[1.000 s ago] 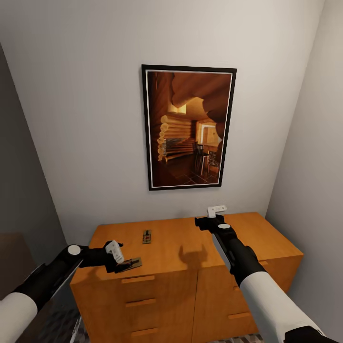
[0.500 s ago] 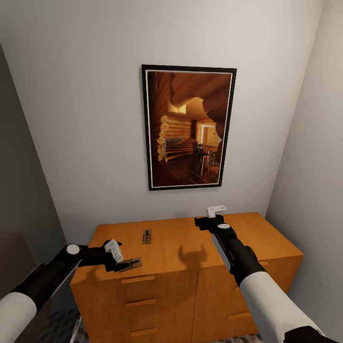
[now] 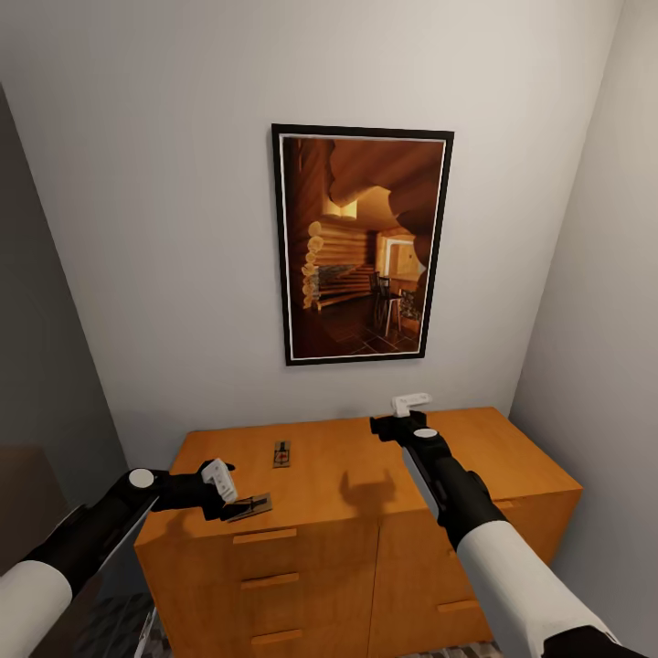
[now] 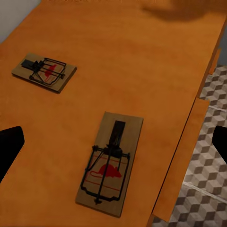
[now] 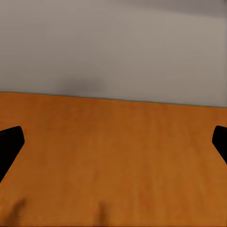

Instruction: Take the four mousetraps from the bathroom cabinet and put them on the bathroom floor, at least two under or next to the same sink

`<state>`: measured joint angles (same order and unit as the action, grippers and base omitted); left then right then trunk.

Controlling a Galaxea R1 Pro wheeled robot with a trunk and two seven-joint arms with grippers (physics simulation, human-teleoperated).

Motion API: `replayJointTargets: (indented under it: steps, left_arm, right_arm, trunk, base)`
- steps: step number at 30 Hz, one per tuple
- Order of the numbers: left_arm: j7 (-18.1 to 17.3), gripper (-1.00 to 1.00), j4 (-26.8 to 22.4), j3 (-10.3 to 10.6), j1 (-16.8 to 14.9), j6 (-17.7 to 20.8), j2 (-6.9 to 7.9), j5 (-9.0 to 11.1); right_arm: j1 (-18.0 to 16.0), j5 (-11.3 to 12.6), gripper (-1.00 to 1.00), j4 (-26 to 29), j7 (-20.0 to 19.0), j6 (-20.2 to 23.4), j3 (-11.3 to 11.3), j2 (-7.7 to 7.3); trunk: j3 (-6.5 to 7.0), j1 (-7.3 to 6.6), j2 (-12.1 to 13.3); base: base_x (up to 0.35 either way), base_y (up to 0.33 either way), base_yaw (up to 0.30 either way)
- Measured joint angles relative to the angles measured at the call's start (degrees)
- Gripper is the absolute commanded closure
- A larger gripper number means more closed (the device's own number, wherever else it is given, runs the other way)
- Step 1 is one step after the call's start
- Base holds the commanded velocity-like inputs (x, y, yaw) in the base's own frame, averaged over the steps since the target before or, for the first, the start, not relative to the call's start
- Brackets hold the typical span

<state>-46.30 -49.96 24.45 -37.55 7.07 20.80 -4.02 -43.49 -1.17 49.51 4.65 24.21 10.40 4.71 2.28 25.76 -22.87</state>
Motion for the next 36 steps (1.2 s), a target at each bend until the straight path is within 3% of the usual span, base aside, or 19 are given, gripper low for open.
replayJointTargets:
  steps: [6, 12, 36]
  left_arm:
    - [0.0, -1.00, -0.1, 0.1, 0.0, 0.1, -0.11, 0.0]
    - [0.0, -1.00, -0.1, 0.0, 0.0, 0.0, -0.25, 0.0]
    - [0.1, -1.00, -0.1, 0.0, 0.0, 0.0, -0.34, 0.0]
  right_arm:
    - [-0.1, -0.2, -1.00, 0.4, 0.3, 3.4, 0.2, 2.77]
    - [-0.1, -0.3, -1.00, 0.4, 0.3, 5.7, 0.4, 3.95]
    - [-0.1, -0.4, -1.00, 0.4, 0.4, 5.4, 0.5, 4.18]
  trunk:
    - [0.00, 0.00, 0.0]
    - [0.00, 0.00, 0.0]
    - [0.00, 0.00, 0.0]
  base:
    - [0.000, 0.000, 0.000]
    - [0.000, 0.000, 0.000]
    - [0.000, 0.000, 0.000]
